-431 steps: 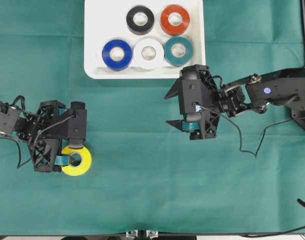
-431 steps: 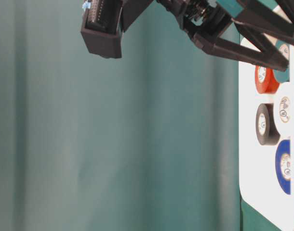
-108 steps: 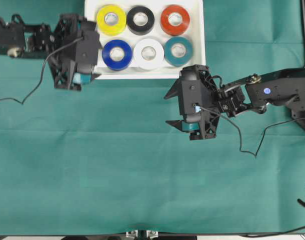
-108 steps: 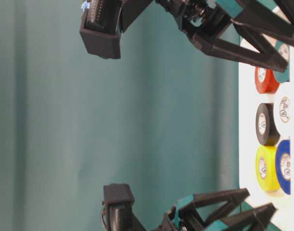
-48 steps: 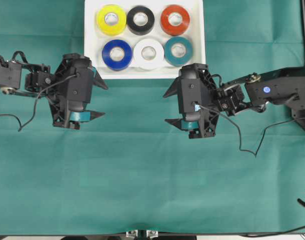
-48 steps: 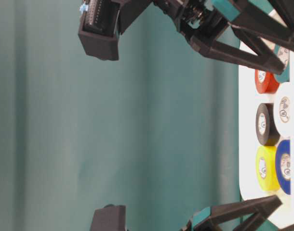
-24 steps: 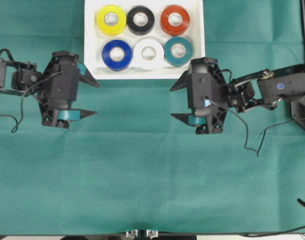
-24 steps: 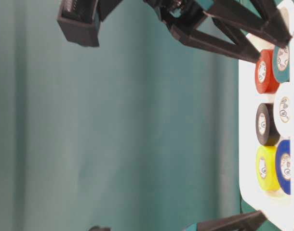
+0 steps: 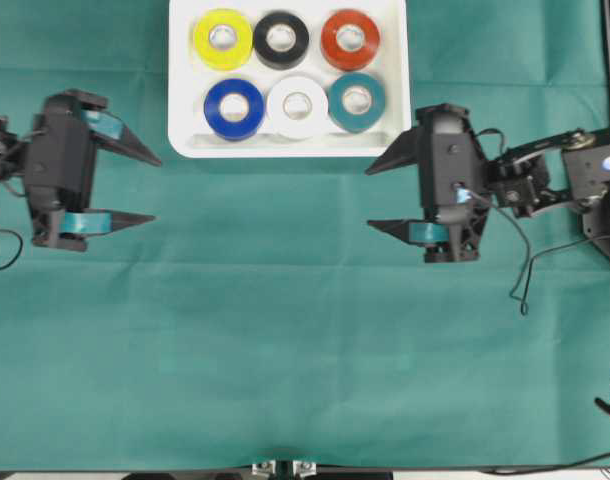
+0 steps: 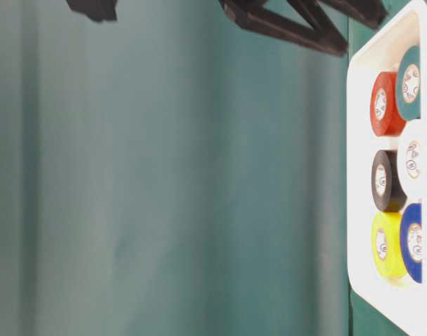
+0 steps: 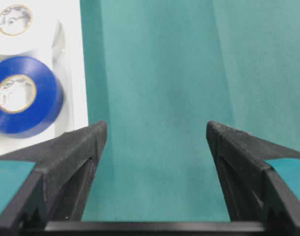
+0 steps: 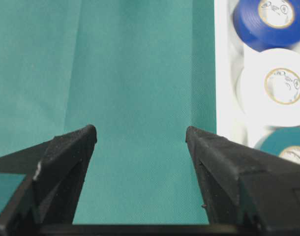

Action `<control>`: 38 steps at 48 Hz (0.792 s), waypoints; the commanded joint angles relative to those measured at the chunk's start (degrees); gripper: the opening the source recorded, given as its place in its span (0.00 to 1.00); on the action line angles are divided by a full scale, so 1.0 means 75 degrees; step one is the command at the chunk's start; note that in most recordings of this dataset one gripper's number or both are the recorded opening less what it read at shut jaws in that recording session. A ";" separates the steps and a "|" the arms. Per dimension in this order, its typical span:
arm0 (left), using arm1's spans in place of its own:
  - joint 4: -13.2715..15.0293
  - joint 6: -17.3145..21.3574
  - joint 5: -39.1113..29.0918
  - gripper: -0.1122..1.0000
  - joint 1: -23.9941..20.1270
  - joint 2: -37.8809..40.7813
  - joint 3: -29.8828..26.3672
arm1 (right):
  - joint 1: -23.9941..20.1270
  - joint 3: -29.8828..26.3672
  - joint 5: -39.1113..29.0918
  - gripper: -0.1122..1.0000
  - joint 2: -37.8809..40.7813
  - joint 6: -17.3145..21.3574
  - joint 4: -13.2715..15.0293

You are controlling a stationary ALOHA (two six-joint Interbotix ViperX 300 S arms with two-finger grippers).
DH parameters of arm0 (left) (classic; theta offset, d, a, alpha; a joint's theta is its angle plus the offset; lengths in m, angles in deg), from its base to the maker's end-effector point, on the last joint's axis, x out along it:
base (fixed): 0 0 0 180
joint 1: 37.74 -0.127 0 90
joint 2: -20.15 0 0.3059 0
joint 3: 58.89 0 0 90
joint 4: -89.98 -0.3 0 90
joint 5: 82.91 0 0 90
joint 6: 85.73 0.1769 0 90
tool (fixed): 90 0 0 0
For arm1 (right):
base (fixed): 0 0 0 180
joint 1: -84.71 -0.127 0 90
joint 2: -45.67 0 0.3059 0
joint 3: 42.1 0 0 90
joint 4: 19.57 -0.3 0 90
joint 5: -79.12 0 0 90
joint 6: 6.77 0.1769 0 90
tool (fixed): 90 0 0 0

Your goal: Put the tape alternately from left to right into the white case.

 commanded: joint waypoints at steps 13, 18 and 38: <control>0.0023 -0.0012 0.0070 0.90 0.0035 -0.1008 0.0352 | 0.0082 0.0281 0.0059 0.83 -0.0645 0.0023 0.0012; 0.0023 -0.0012 0.0070 0.90 0.0035 -0.1195 0.0457 | 0.0094 0.0352 0.0059 0.83 -0.0785 0.0023 0.0000; 0.0023 -0.0012 0.0070 0.90 0.0035 -0.2063 0.0867 | 0.0328 0.0996 0.0410 0.83 -0.1652 0.0035 0.0012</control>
